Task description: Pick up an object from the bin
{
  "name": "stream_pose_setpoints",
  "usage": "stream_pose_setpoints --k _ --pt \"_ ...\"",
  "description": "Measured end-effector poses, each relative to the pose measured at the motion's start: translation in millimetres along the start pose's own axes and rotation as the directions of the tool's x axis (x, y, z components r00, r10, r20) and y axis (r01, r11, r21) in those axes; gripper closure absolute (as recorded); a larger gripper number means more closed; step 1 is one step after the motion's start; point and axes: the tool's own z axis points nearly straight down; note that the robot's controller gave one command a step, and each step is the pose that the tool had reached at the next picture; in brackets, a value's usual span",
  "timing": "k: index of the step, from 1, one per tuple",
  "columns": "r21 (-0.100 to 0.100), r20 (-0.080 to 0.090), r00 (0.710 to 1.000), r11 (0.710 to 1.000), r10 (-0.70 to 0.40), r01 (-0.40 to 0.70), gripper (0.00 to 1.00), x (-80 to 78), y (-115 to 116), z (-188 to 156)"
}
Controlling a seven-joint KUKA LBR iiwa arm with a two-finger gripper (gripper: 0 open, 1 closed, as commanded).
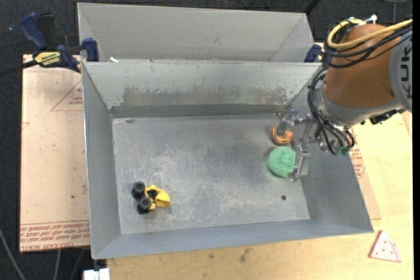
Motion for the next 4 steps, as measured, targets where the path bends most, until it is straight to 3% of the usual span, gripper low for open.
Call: stream_pose_setpoints --k 2,3,4 --pt "-0.003 -0.017 0.999 0.999 -0.032 0.032 0.0 1.8 -2.5 22.7" --pt "-0.003 -0.011 0.997 0.997 -0.077 0.077 1.0 8.9 -23.9 69.3" --pt "-0.003 -0.011 0.997 0.997 -0.078 0.078 1.0 8.9 -23.8 69.3"
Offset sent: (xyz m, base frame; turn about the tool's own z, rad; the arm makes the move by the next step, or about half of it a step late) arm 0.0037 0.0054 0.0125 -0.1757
